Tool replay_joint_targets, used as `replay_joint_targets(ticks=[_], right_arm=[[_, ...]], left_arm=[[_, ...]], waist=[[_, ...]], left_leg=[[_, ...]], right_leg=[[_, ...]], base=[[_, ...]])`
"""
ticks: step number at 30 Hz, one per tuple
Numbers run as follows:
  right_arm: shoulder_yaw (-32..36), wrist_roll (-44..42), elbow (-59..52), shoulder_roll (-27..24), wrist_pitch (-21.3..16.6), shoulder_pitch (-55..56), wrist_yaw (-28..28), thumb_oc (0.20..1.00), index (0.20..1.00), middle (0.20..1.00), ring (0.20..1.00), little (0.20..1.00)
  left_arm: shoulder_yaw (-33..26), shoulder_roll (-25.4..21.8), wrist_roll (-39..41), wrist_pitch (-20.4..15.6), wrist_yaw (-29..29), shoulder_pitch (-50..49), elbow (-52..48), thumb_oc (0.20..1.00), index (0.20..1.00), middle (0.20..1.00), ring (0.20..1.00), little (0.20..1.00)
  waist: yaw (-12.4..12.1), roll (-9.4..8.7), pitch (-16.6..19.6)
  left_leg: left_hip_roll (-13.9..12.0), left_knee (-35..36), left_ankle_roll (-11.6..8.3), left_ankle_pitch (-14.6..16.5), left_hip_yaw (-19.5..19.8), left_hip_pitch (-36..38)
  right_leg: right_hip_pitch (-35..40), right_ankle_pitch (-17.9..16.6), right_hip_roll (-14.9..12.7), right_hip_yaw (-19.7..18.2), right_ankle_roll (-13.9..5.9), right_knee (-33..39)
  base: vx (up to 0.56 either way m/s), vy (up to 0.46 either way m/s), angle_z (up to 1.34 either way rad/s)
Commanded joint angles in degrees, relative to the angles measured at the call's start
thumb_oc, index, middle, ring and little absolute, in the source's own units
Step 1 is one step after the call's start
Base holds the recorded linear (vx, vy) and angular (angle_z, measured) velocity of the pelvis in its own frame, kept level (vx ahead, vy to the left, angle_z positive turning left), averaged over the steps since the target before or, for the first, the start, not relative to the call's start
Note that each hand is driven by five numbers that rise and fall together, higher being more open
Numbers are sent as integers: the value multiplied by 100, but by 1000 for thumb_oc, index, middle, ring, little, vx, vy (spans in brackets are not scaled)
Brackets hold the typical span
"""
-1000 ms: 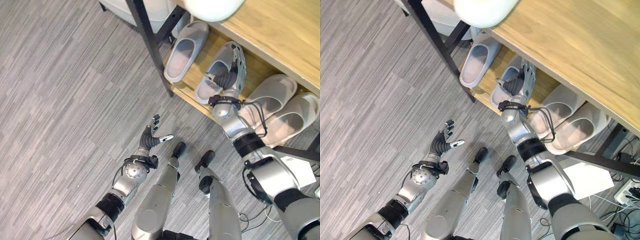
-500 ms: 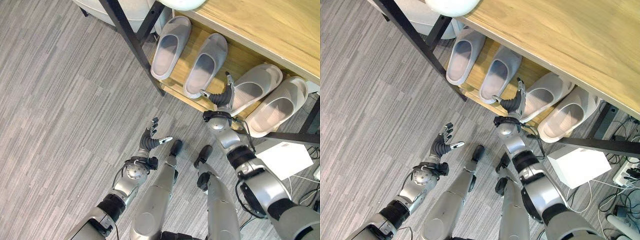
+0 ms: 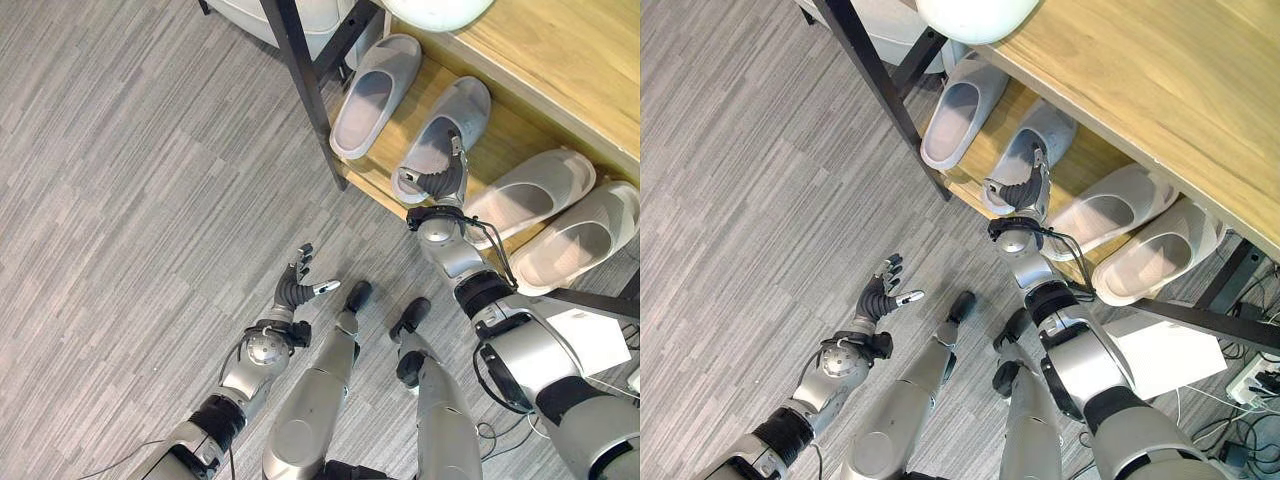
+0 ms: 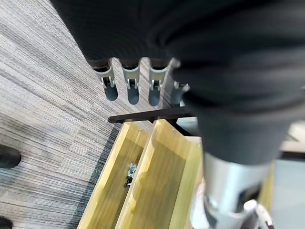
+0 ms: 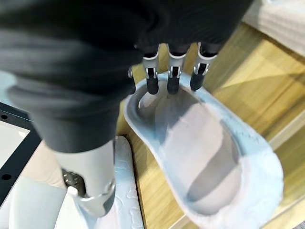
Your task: Arrange the slippers neatly on the shoe rack.
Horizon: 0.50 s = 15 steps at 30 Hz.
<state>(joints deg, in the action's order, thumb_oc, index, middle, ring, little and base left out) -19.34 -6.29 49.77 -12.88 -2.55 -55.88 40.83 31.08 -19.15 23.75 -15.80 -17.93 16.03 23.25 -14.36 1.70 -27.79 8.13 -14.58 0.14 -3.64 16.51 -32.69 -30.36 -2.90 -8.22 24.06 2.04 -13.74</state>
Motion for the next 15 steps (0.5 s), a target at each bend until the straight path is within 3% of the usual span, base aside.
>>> replay_joint_targets(ticks=[1, 5, 6, 8, 12, 15], right_arm=[[101, 79, -363, -39, -233, 69, 243, 1000, 1000, 1000, 1000, 1000], [229, -36, -527, 118, -324, 218, 341, 1000, 1000, 1000, 1000, 1000], [440, -727, -364, 289, -553, 259, 270, 1000, 1000, 1000, 1000, 1000], [533, -1068, -273, 342, -686, 236, 201, 1000, 1000, 1000, 1000, 1000], [1086, -3403, 302, 640, -1388, 23, -374, 1000, 1000, 1000, 1000, 1000], [1201, -4248, 563, 537, -1553, -159, -809, 1000, 1000, 1000, 1000, 1000]], left_arm=[[-83, -104, -11, -189, -39, -26, -182, 1000, 1000, 1000, 1000, 1000], [-77, -50, -42, -180, -114, 34, -171, 1000, 1000, 1000, 1000, 1000], [-32, -19, -30, -167, -126, 114, -113, 1000, 1000, 1000, 1000, 1000], [0, -24, -25, -165, -117, 144, -92, 1000, 1000, 1000, 1000, 1000], [163, -71, -15, -97, 21, 192, 55, 1000, 1000, 1000, 1000, 1000], [191, -110, 33, -104, 164, 152, 81, 1000, 1000, 1000, 1000, 1000]], waist=[[-151, -84, -33], [-89, -39, -49], [-77, -10, -79], [-83, 11, -84], [-177, 118, -94], [-298, 187, -89]], left_leg=[[-20, 227, 198, 918, 123, 462], [-15, 197, 219, 868, 80, 395], [-44, 233, 209, 944, 59, 473], [-34, 235, 213, 922, 73, 448], [-13, 291, 201, 921, 96, 428], [11, 335, 182, 891, 155, 409]], right_leg=[[1040, 1479, -248, -102, -452, -398], [952, 1425, -273, -97, -423, -429], [968, 1488, -261, -197, -450, -442], [938, 1483, -273, -180, -446, -465], [892, 1520, -297, -172, -464, -491], [876, 1547, -317, -110, -477, -500]], base=[[0, 0, 0], [-8, 18, -1], [-3, 19, -7], [16, -9, -10], [11, -5, -2], [36, -22, 8]])
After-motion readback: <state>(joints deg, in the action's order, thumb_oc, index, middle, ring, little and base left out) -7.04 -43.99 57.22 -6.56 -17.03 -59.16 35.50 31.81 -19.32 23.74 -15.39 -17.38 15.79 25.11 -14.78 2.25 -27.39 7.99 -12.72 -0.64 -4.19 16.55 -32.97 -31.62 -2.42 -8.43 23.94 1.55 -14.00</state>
